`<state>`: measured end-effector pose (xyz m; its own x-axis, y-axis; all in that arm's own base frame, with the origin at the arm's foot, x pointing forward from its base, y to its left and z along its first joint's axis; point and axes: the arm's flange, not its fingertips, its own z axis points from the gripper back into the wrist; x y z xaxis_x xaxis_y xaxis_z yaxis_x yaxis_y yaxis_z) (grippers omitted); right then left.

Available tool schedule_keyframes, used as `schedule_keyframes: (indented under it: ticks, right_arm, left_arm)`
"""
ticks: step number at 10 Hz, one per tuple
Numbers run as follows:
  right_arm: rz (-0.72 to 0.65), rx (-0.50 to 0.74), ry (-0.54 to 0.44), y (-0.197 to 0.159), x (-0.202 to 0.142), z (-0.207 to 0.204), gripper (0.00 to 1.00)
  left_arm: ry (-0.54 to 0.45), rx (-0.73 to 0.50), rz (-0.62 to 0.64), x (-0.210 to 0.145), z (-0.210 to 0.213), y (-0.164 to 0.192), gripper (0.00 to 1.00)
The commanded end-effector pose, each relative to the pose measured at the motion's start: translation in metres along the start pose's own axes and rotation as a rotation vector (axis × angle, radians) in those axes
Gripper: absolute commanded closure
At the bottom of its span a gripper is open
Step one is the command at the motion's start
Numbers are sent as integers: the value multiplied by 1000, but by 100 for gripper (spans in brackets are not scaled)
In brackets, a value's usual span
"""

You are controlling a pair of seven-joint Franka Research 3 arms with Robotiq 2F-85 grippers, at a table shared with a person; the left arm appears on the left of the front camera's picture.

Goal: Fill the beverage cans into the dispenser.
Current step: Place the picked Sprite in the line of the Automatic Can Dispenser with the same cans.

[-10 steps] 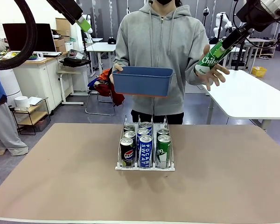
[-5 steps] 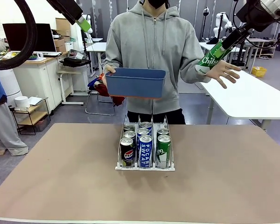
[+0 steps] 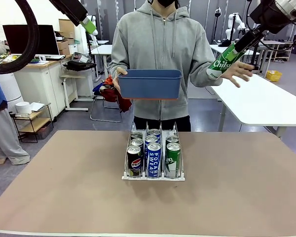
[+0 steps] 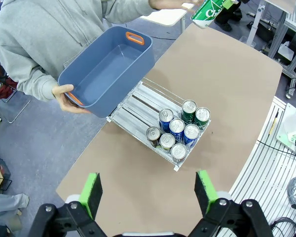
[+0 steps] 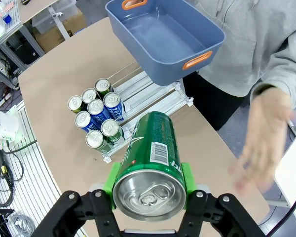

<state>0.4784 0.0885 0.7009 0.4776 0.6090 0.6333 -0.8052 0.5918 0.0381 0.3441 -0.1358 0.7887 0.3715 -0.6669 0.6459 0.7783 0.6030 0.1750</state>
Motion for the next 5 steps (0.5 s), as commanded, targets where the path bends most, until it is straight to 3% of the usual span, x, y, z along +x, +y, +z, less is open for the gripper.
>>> schedule_keyframes:
  ticks: [1, 5]
  right_arm:
    - [0, 0, 0, 0, 0, 0, 42]
    - [75, 48, 209, 47, -41, 39, 42]
  left_arm:
    - [-3, -11, 0, -2, 1, 0, 0]
    - [-3, -11, 0, -2, 1, 0, 0]
